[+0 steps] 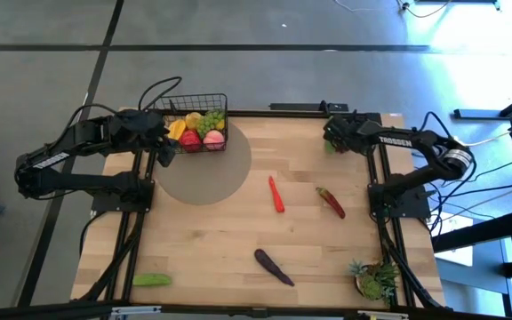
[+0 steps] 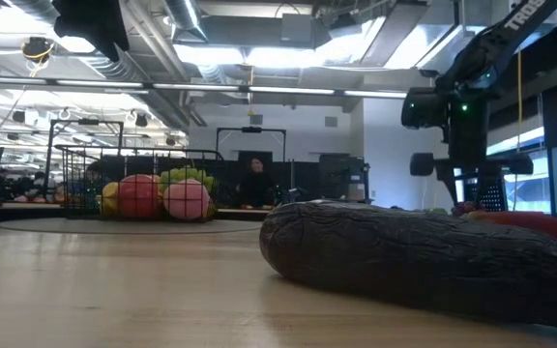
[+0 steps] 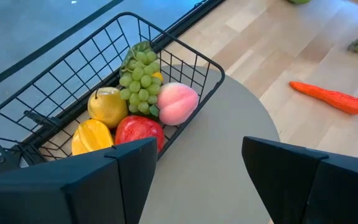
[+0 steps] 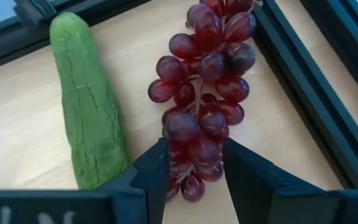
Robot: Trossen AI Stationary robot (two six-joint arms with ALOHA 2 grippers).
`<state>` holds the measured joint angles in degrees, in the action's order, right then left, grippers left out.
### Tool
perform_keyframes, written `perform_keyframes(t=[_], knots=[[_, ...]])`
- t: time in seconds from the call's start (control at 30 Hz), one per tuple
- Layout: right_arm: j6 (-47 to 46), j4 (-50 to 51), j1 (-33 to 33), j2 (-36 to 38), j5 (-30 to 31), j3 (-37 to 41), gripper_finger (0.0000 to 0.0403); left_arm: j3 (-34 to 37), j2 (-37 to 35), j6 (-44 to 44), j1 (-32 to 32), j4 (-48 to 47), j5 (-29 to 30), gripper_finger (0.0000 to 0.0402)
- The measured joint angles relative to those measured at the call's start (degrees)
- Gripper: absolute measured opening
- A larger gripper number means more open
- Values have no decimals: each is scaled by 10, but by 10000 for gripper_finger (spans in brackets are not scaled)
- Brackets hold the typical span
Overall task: Build produce basket
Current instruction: Put the red grapes into the black wire basket
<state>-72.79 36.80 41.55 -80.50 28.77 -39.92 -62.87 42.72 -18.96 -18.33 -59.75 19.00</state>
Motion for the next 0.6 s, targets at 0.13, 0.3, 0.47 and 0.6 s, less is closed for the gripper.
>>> perform_keyframes(t=[0.13, 0.3, 0.47, 0.6], knots=[[28, -31, 9, -23, 1, 0, 141, 0, 0, 0, 0, 0, 0, 225], [69, -60, 16, -50, 1, 0, 140, 0, 0, 0, 0, 0, 0, 225], [74, -54, 16, -57, 1, 0, 109, 0, 0, 0, 0, 0, 0, 225], [89, -52, 16, -57, 1, 0, 51, 0, 0, 0, 0, 0, 0, 225]])
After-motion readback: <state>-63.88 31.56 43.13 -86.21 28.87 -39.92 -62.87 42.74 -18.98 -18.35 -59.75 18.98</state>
